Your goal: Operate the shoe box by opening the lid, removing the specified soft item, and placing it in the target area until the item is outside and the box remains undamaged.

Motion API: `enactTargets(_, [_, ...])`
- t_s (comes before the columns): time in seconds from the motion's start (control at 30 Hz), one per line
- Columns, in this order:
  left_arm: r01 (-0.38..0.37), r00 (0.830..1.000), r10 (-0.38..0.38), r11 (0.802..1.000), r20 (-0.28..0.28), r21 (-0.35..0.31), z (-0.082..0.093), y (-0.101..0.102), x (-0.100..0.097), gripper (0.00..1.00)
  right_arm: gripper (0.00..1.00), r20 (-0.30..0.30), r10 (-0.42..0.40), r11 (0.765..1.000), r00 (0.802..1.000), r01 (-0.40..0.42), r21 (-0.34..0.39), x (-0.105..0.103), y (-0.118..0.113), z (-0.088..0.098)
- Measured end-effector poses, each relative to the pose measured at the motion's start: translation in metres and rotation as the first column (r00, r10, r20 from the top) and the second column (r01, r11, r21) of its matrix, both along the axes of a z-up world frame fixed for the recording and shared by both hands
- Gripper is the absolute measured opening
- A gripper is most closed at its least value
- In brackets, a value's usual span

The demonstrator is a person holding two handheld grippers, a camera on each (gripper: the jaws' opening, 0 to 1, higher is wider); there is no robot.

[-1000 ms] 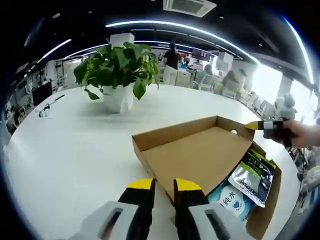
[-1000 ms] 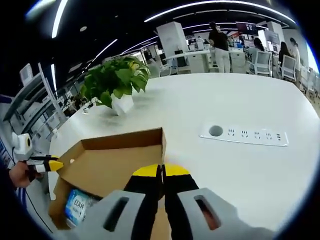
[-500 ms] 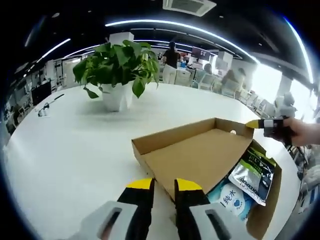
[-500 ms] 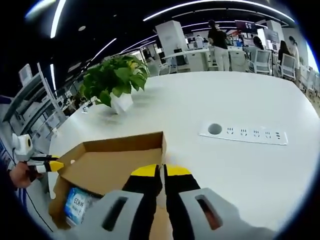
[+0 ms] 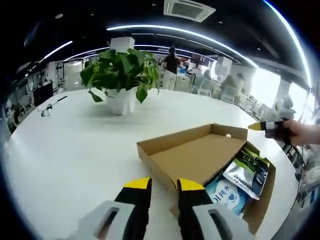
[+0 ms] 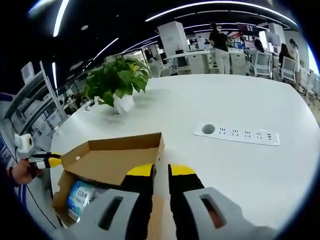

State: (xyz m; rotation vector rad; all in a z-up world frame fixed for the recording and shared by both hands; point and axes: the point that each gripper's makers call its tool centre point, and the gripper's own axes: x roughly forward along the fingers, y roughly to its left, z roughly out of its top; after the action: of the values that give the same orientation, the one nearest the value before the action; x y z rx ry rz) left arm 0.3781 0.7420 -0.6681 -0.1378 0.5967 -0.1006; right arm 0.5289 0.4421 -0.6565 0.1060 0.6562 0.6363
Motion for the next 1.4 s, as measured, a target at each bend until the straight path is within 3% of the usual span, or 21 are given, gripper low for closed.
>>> enactTargets(0.37, [0.029, 0.999, -0.029, 0.999, 0.024, 0.014, 0.017, -0.013, -0.032, 0.29, 0.18, 0.035, 0.036, 0.999, 0.999, -0.035, -0.036, -0.038, -0.017, 0.013])
enactTargets(0.73, [0.070, 0.996, -0.071, 0.997, 0.055, 0.018, 0.033, -0.036, -0.045, 0.31, 0.21, 0.048, 0.022, 0.999, 0.999, -0.020, -0.045, -0.072, -0.045, 0.016])
enactTargets(1.4, [0.190, 0.981, -0.189, 0.982, 0.038, -0.006, 0.027, -0.099, -0.042, 0.30, 0.22, 0.035, -0.053, 0.998, 0.998, 0.054, -0.036, -0.110, -0.091, 0.004])
